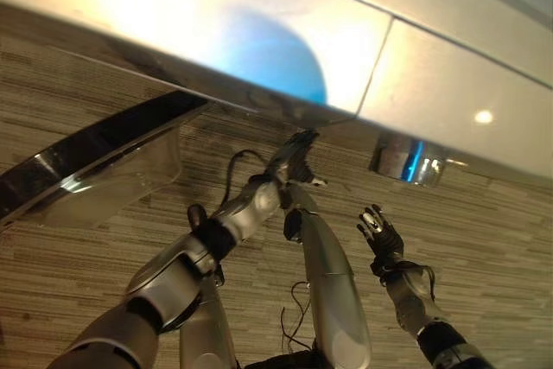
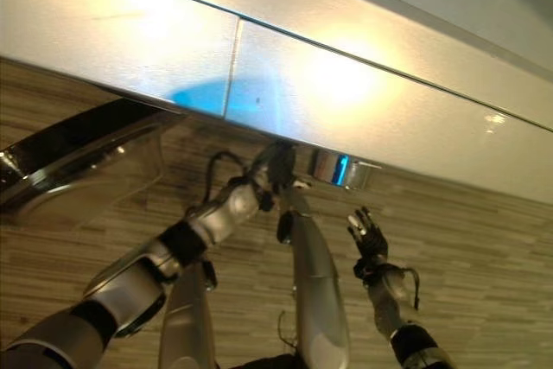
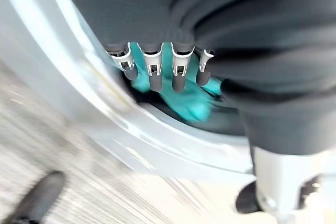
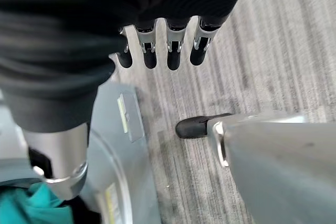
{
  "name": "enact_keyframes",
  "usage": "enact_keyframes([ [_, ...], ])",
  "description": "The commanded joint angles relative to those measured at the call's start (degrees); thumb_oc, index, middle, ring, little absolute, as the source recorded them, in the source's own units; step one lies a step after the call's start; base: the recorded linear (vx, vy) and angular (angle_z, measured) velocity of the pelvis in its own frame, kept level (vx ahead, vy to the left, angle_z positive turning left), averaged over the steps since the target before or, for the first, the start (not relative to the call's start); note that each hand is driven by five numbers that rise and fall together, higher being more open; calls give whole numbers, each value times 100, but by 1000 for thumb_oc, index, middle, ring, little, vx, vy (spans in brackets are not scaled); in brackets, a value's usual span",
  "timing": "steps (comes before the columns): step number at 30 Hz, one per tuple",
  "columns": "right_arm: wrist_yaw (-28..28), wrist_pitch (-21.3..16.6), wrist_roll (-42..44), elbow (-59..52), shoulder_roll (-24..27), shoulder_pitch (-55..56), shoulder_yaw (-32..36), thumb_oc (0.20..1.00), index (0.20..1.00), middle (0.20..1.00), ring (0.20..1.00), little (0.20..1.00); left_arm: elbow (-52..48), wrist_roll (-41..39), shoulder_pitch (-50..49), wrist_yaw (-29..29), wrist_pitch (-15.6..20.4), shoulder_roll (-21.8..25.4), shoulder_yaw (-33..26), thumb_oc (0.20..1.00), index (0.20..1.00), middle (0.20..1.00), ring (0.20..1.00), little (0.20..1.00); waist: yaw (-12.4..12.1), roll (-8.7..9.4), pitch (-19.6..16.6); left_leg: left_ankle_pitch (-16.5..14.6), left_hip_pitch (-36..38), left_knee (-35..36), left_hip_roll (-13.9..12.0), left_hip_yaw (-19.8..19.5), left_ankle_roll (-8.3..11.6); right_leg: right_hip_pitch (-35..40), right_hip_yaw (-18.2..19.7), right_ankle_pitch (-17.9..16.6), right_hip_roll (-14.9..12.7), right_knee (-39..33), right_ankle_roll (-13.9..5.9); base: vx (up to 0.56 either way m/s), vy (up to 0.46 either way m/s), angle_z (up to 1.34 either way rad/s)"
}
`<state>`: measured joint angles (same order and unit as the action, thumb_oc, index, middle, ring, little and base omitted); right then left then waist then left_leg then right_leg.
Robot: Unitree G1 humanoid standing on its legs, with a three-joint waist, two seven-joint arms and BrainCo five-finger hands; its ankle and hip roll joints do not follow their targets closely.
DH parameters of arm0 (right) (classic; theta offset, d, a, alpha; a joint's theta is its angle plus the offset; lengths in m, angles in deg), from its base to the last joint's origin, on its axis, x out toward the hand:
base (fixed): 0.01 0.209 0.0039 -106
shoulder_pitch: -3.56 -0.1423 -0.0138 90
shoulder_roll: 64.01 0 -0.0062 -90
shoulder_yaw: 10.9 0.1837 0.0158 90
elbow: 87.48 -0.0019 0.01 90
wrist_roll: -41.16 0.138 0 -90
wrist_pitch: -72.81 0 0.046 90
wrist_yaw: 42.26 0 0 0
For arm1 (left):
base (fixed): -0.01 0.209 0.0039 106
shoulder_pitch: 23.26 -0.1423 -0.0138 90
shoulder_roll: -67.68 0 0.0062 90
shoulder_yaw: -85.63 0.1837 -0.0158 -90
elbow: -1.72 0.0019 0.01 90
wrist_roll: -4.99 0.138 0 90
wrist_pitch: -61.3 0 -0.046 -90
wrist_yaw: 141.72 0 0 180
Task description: Grab the laundry basket,head to the washer,open it,put in the laundry and shut it.
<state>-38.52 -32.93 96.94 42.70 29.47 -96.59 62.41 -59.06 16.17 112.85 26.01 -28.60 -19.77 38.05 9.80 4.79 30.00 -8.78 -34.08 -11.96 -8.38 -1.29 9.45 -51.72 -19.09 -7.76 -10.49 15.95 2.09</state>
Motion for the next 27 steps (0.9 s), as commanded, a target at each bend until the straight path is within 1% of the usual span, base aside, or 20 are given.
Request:
enact_keyframes([
  [1, -47, 79, -183, -35, -67, 502, 69, 1000, 1000, 1000, 1000, 1000, -1064, -325, -348, 201, 581, -24, -178, 1000, 1000, 1000, 1000, 1000, -8, -311, -20, -1072, 605, -281, 179, 206, -822, -651, 17, 14, -299, 279, -1142, -9, 32, 5],
  [4, 31, 136, -225, 112, -194, 626, 121, 1000, 1000, 1000, 1000, 1000, -2027, -664, -1064, 403, 923, 549, -507, 1000, 1000, 1000, 1000, 1000, -121, -400, -20, -1029, 624, -249, 209, 169, -821, -582, 36, -11, -325, 260, -1146, -12, 40, 3],
  [6, 83, 143, -255, 225, -260, 673, 185, 1000, 1000, 1000, 1000, 1000, -2518, -774, -1513, 436, 1106, 913, -630, 1000, 1000, 1000, 1000, 1000, -212, -459, -20, -1017, 662, -219, 225, 166, -831, -532, 21, -28, -352, 252, -1157, -14, 39, 5],
  [8, 94, 149, -264, 346, -320, 678, 182, 1000, 1000, 1000, 1000, 1000, -2886, -974, -2008, 567, 1234, 1212, -660, 1000, 1000, 1000, 1000, 1000, -281, -473, -20, -1010, 712, -228, 245, 144, -842, -435, 7, -56, -366, 223, -1163, -16, 30, 6],
  [10, 103, 172, -313, 425, -323, 642, 150, 1000, 1000, 1000, 1000, 1000, -2971, -1104, -2404, 705, 1346, 1482, -574, 1000, 1000, 1000, 1000, 1000, -354, -462, -20, -1004, 881, -194, 281, 105, -846, -212, -17, -115, -403, 171, -1182, -22, 36, 13],
  [11, 98, 187, -342, 476, -323, 640, 131, 1000, 1000, 1000, 1000, 1000, -2969, -1102, -2473, 752, 1334, 1578, -533, 1000, 1000, 1000, 1000, 1000, -366, -446, -20, -1001, 978, -170, 286, 97, -847, -93, -31, -140, -412, 127, -1192, -21, 50, 18],
  [13, 100, 214, -393, 496, -310, 627, 94, 1000, 1000, 1000, 1000, 1000, -2976, -1097, -2560, 808, 1324, 1645, -515, 1000, 1000, 1000, 1000, 1000, -387, -438, -20, -997, 1078, -140, 293, 100, -843, 8, -39, -173, -428, 84, -1208, -12, 36, 11],
  [15, 84, 314, -561, 637, -277, 575, 43, 1000, 1000, 1000, 1000, 1000, -2989, -1232, -2832, 1021, 1327, 1797, -520, 1000, 1000, 1000, 1000, 1000, -433, -413, -20, -1014, 1363, -137, 367, 94, -850, 411, -61, -270, -448, -102, -1244, -15, 60, 6],
  [18, 51, 441, -770, 872, -281, 446, 9, 1000, 1000, 1000, 1000, 1000, -2834, -1410, -3118, 1236, 1329, 1842, -516, 1000, 1000, 1000, 1000, 1000, -470, -342, -21, -1091, 1752, -149, 430, 142, -856, 902, -108, -424, -456, -385, -1283, -1, 64, 0],
  [19, 53, 540, -921, 1037, -327, 377, -82, 1000, 1000, 1000, 1000, 1000, -2363, -1799, -3221, 1382, 1257, 1568, -509, 1000, 1000, 1000, 1000, 1000, -491, -258, -23, -1152, 2028, -194, 450, 200, -856, 1290, -149, -529, -440, -620, -1307, 9, 50, -9],
  [20, 54, 540, -924, 1046, -325, 380, -87, 1000, 1000, 1000, 1000, 1000, -2337, -1801, -3219, 1383, 1270, 1554, -504, 1000, 1000, 1000, 1000, 1000, -492, -263, -22, -1151, 2050, -184, 446, 203, -858, 1318, -153, -538, -431, -644, -1309, 5, 40, -11],
  [21, 32, 584, -1048, 1150, -346, 318, -132, 1000, 1000, 1000, 1000, 1000, -2093, -1750, -3193, 1360, 1231, 1437, -515, 1000, 1000, 1000, 1000, 1000, -502, -239, -44, -1178, 2211, -199, 447, 237, -842, 1535, -187, -610, -426, -815, -1338, 34, 46, -10],
  [22, 32, 684, -1314, 1422, -382, 293, -178, 1000, 1000, 1000, 1000, 1000, -1993, -1610, -3167, 1378, 1225, 1402, -546, 1000, 1000, 1000, 1000, 1000, -536, -242, -234, -1209, 2407, -205, 462, 262, -847, 1800, -196, -664, -423, -1008, -1357, 32, 45, -8],
  [23, 34, 682, -1320, 1432, -386, 290, -178, 1000, 1000, 1000, 1000, 1000, -1997, -1607, -3174, 1378, 1223, 1404, -549, 1000, 1000, 1000, 1000, 1000, -538, -242, -225, -1209, 2425, -200, 458, 263, -847, 1823, -199, -673, -416, -1025, -1359, 47, 82, -2],
  [24, 55, 760, -1541, 1636, -453, 325, -162, 1000, 1000, 1000, 1000, 1000, -1995, -1572, -3282, 1377, 1259, 1336, -644, 1000, 1000, 1000, 1000, 1000, -596, -252, -456, -1223, 2614, -214, 478, 244, -858, 2136, -206, -709, -425, -1194, -1377, 18, 54, 2],
  [25, 58, 757, -1545, 1642, -456, 330, -164, 1000, 1000, 1000, 1000, 1000, -2005, -1571, -3296, 1378, 1255, 1340, -647, 1000, 1000, 1000, 1000, 1000, -597, -253, -449, -1226, 2632, -212, 475, 246, -859, 2160, -208, -718, -418, -1212, -1379, 31, 83, 3],
  [27, 142, 845, -1670, 1758, -556, 347, -231, 1000, 1000, 1000, 1000, 1000, -1901, -1548, -3399, 1401, 1249, 1227, -693, 1000, 1000, 1000, 1000, 1000, -700, -231, -668, -1249, 2833, -261, 500, 208, -878, 2428, -187, -690, -352, -1355, -1369, -15, 81, -2],
])
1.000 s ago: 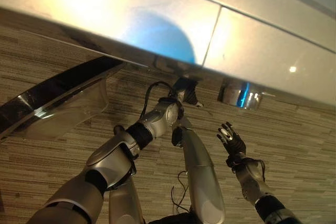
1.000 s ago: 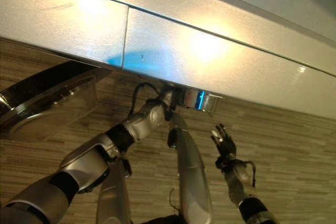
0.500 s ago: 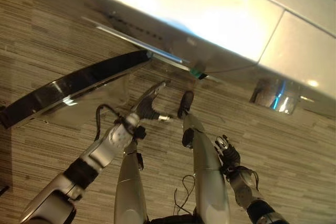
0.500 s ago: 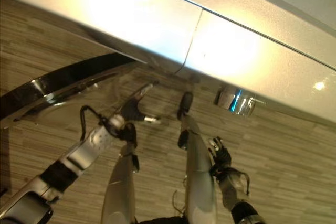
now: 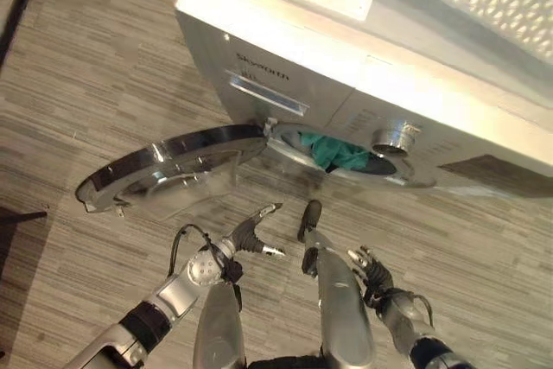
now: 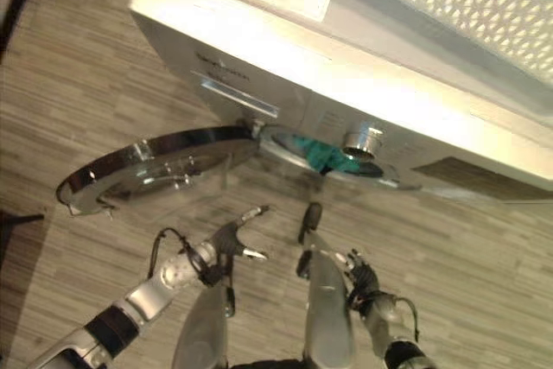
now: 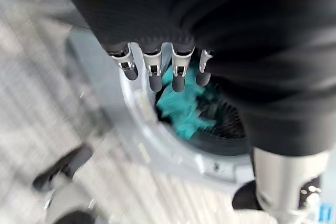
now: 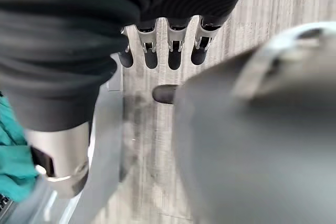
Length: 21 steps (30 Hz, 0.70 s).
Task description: Grab the laundry basket,head to the washer,open it,put in the laundry and shut it.
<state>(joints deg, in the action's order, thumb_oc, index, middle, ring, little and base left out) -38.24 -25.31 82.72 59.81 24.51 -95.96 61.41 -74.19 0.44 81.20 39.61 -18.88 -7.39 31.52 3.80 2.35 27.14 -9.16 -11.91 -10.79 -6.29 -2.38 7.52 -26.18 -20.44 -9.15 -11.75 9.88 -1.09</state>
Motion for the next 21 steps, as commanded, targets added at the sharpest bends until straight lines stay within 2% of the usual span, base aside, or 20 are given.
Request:
enact_keyframes([
  [1, 146, 104, -276, 93, -98, 303, -120, 1000, 1000, 1000, 1000, 1000, -270, 61, -234, 38, 267, -68, -52, 1000, 1000, 1000, 1000, 1000, -116, 112, -477, -1068, 681, -357, 400, 278, -670, -43, -111, -591, -317, -788, -954, -88, 162, -12],
  [2, 166, 144, -328, 301, -162, 327, 7, 1000, 1000, 1000, 1000, 1000, -21, 130, -233, 16, 205, -263, -80, 1000, 1000, 1000, 1000, 1000, -172, 37, -728, -1038, 1033, -101, 403, 142, -677, 172, -114, -500, -361, -789, -964, -90, 118, -19],
  [4, 168, 162, -369, 403, -161, 349, 126, 1000, 1000, 1000, 1000, 1000, 68, 124, -197, 8, 189, -370, -72, 1000, 1000, 1000, 1000, 1000, -182, -19, -837, -977, 1216, 45, 409, 118, -668, 365, -169, -478, -406, -826, -982, -35, 120, -23],
  [8, 168, 162, -369, 403, -160, 348, 127, 1000, 1000, 1000, 1000, 1000, 69, 124, -195, 8, 189, -371, -71, 1000, 1000, 1000, 1000, 1000, -181, -21, -829, -975, 1227, 51, 407, 117, -667, 376, -172, -478, -404, -829, -983, -28, 104, 1],
  [9, 208, 237, -580, 611, -254, 504, 464, 1000, 1000, 1000, 1000, 1000, 106, 146, -283, 68, 94, -535, -256, 1000, 1000, 1000, 1000, 1000, -221, -136, -1340, -863, 1743, 410, 722, -32, -857, 935, -156, -516, -651, -945, -1088, -154, 423, 3],
  [12, 227, 284, -808, 720, -298, 497, 567, 1000, 1000, 1000, 1000, 1000, 158, 114, -399, 113, 46, -568, -428, 1000, 1000, 1000, 1000, 1000, -231, -204, -1486, -622, 1965, 729, 883, -84, -994, 1088, -51, -474, -740, -835, -1106, -165, 297, 5],
  [14, 241, 293, -854, 756, -310, 428, 610, 1000, 1000, 1000, 1000, 1000, 132, 102, -479, 126, 36, -524, -530, 1000, 1000, 1000, 1000, 1000, -242, -280, -1541, -459, 2023, 851, 907, -142, -1070, 1077, 152, -512, -719, -569, -1141, -179, 159, -24],
  [15, 247, 292, -795, 702, -340, 415, 612, 1000, 1000, 1000, 1000, 1000, 126, 95, -558, 117, 16, -468, -600, 1000, 1000, 1000, 1000, 1000, -278, -370, -1586, -258, 1978, 938, 886, -184, -1134, 1201, 463, -190, -468, -180, -1045, -188, 111, -6],
  [16, 247, 292, -794, 700, -342, 414, 611, 1000, 1000, 1000, 1000, 1000, 124, 95, -558, 118, 14, -465, -602, 1000, 1000, 1000, 1000, 1000, -276, -349, -1591, -232, 1965, 947, 907, -184, -1134, 1181, 472, -201, -489, -179, -1041, -206, 99, 2],
  [18, 232, 285, -783, 719, -352, 431, 641, 1000, 1000, 1000, 1000, 1000, 164, 26, -614, 133, -32, -442, -647, 1000, 1000, 1000, 1000, 1000, -355, -397, -1703, -12, 1860, 1067, 883, -250, -1161, 1397, 695, 231, -183, 239, -907, -129, 38, 9],
  [21, 209, 296, -852, 852, -398, 480, 681, 1000, 1000, 1000, 1000, 1000, 214, -147, -911, 176, -130, -397, -853, 1000, 1000, 1000, 1000, 1000, -559, -386, -2003, 386, 1695, 1336, 843, -303, -1154, 1911, 758, 772, 139, 560, -767, -107, -12, 22],
])
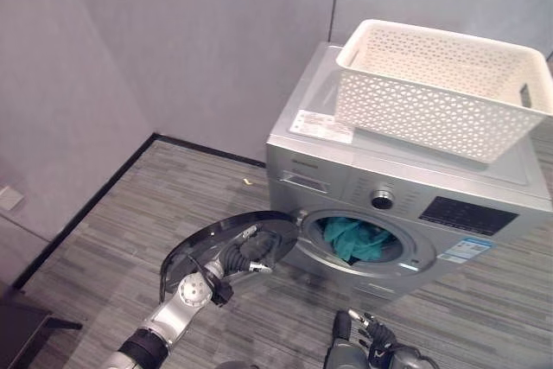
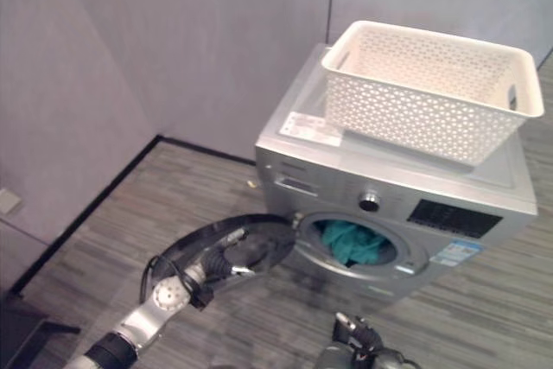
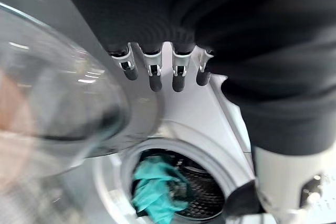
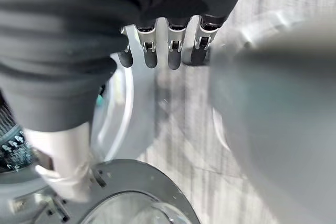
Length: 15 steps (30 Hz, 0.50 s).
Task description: Grab the laundry basket,head to the washer,open it,put in the laundry and shut it.
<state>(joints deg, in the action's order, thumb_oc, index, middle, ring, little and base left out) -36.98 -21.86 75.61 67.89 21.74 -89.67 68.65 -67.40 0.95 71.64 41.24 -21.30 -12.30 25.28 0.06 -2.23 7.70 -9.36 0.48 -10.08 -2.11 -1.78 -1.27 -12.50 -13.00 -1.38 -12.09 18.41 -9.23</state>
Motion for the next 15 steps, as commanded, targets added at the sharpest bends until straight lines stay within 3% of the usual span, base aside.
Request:
enact_keyframes([
  [1, 85, -44, -155, 106, -147, -140, -29, 1000, 1000, 1000, 1000, 1000, -458, -245, -20, 46, 82, 93, -262, 1000, 1000, 1000, 1000, 1000, -245, 68, -136, 460, 407, 1304, 412, -368, -276, 650, -3, 73, 223, -246, 74, -92, -42, 37],
  [4, 81, -30, -169, 207, -220, -127, 23, 1000, 1000, 1000, 1000, 1000, -507, -276, -299, 92, -12, 153, -456, 1000, 1000, 1000, 1000, 1000, -442, 162, -344, 634, 237, 1325, 426, -395, -234, 1016, 118, 165, 344, -174, 80, -80, -99, 11],
  [7, 25, 17, -277, 279, -329, -206, -53, 1000, 1000, 1000, 1000, 1000, -578, -247, -545, 107, -106, 161, -678, 1000, 1000, 1000, 1000, 1000, -694, 291, -515, 711, 147, 1409, 392, -354, -156, 1380, 152, 297, 311, -751, 116, -39, -143, -9],
  [9, 10, 67, -389, 349, -444, -313, -190, 1000, 1000, 1000, 1000, 1000, -570, -298, -694, 75, -124, 130, -809, 1000, 1000, 1000, 1000, 1000, -904, 379, -632, 730, 81, 1473, 314, -248, -49, 1674, -47, 375, 285, -1437, 113, -38, -191, -19],
  [15, -17, 66, -508, 372, -531, -173, -278, 1000, 1000, 1000, 1000, 1000, -559, -380, -812, -187, -58, 16, -1214, 1000, 1000, 1000, 1000, 1000, -913, 504, -698, 782, 62, 1508, 196, -210, 154, 2057, -221, 321, 398, -2179, 108, 11, -127, -12],
])
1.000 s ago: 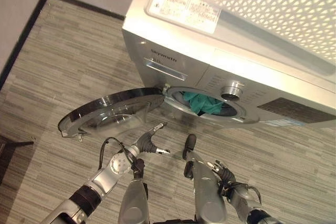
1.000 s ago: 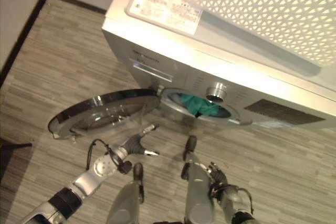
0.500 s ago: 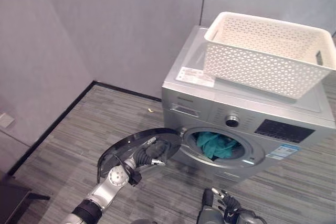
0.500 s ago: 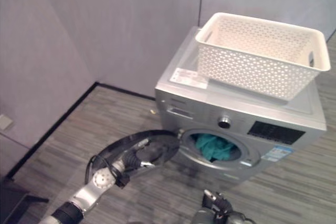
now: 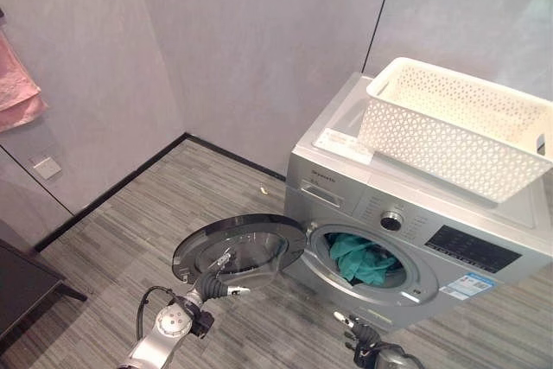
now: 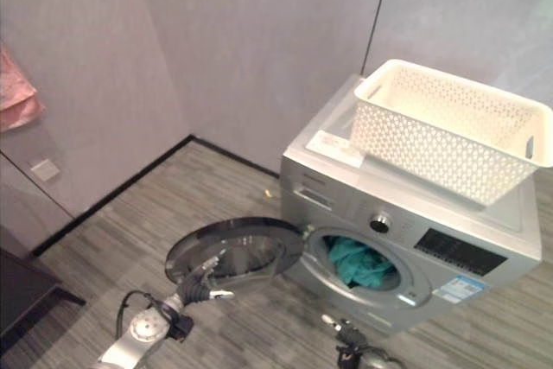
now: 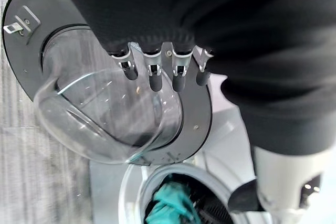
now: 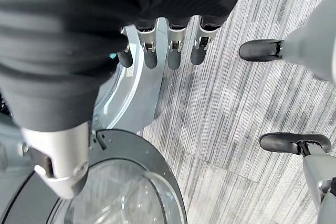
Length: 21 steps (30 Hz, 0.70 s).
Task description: Grab the laundry basket,head to the washer,open it,put in the laundry and shut it.
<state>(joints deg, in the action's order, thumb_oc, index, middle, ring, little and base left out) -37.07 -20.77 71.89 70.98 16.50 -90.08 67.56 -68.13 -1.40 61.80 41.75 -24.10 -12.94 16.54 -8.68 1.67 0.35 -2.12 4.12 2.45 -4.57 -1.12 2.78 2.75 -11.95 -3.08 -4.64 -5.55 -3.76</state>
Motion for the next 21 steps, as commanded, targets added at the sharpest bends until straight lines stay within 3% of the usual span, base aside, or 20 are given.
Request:
enact_keyframes([
  [1, -16, -46, -197, 88, -14, -64, -175, 1000, 1000, 1000, 1000, 1000, -512, -114, 187, -353, 266, 70, -479, 1000, 1000, 1000, 1000, 1000, -39, 134, 23, 67, -317, 255, 416, -271, -218, 573, -365, 493, -334, 131, -437, 19, -91, 17],
  [3, -13, -36, -333, 130, -35, 73, -216, 1000, 1000, 1000, 1000, 1000, -497, -34, 258, -678, 353, 68, -860, 1000, 1000, 1000, 1000, 1000, -4, 160, -11, 91, -344, 255, 376, -278, -155, 594, -427, 521, -313, 55, -433, 24, -53, 10],
  [5, 19, -62, -496, 152, -59, 307, -247, 1000, 1000, 1000, 1000, 1000, -430, 423, 518, -1434, 450, 217, -1611, 1000, 1000, 1000, 1000, 1000, 52, 207, -42, 108, -352, 255, 316, -245, -78, 571, -429, 553, -277, 55, -412, 34, -22, 14],
  [6, 19, -63, -497, 152, -62, 306, -253, 1000, 1000, 1000, 1000, 1000, -438, 431, 511, -1438, 444, 217, -1618, 1000, 1000, 1000, 1000, 1000, 57, 209, -41, 107, -351, 255, 315, -245, -77, 572, -429, 555, -276, 55, -411, 35, -1, 11],
  [8, 74, -18, -680, 109, 52, 409, -310, 1000, 1000, 1000, 1000, 1000, -53, 966, 1093, -1856, 178, 776, -2153, 1000, 1000, 1000, 1000, 1000, 155, 236, -58, 99, -360, 255, 261, -180, -24, 512, -392, 555, -228, 55, -408, 48, 16, -1],
  [13, 73, -15, -681, 110, 44, 396, -305, 1000, 1000, 1000, 1000, 1000, -43, 965, 1112, -1858, 176, 785, -2151, 1000, 1000, 1000, 1000, 1000, 154, 243, -48, 99, -361, 255, 260, -180, -22, 512, -391, 555, -227, 55, -407, 6, 3, 0],
  [14, 107, 9, -785, 74, 71, 423, -389, 1000, 1000, 1000, 1000, 1000, 265, 1211, 1469, -2121, 56, 1202, -2334, 1000, 1000, 1000, 1000, 1000, 192, 249, -33, 74, -340, 255, 205, -133, 11, 496, -358, 558, -212, 55, -414, 0, 0, 0],
  [15, 157, 32, -825, 45, 158, 371, -521, 1000, 1000, 1000, 1000, 1000, 990, 1403, 2107, -2222, -82, 1805, -2205, 1000, 1000, 1000, 1000, 1000, 261, 292, 31, 97, -387, 255, 149, -70, 37, 419, -310, 522, -185, 55, -424, -104, 0, 1],
  [16, 150, 31, -736, -89, 194, 194, -698, 1000, 1000, 1000, 1000, 1000, 2169, 1541, 3262, -2081, -327, 2553, -1536, 1000, 1000, 1000, 1000, 1000, 307, 454, 262, 183, -616, 255, 52, -42, 48, 167, -208, 456, -107, 55, -422, -137, -11, 1],
  [19, 137, 23, -690, -124, 187, 144, -704, 1000, 1000, 1000, 1000, 1000, 2470, 1530, 3636, -2018, -355, 2653, -1257, 1000, 1000, 1000, 1000, 1000, 286, 531, 324, 225, -709, 255, 32, -39, 46, 68, -167, 426, -90, 55, -421, -103, -27, -25],
  [20, 98, -42, -478, -290, 245, 43, -927, 1000, 1000, 1000, 1000, 1000, 3462, 1547, 4680, -1841, -398, 2873, -459, 1000, 1000, 1000, 1000, 1000, 343, 731, 549, 313, -924, 255, -62, -64, 51, -142, -108, 359, -11, 55, -413, -108, -49, -31],
  [21, 97, -41, -477, -289, 232, 38, -909, 1000, 1000, 1000, 1000, 1000, 3495, 1538, 4735, -1843, -387, 2871, -410, 1000, 1000, 1000, 1000, 1000, 328, 744, 552, 315, -932, 255, -62, -65, 52, -149, -109, 358, -11, 55, -412, -137, -72, -19],
])
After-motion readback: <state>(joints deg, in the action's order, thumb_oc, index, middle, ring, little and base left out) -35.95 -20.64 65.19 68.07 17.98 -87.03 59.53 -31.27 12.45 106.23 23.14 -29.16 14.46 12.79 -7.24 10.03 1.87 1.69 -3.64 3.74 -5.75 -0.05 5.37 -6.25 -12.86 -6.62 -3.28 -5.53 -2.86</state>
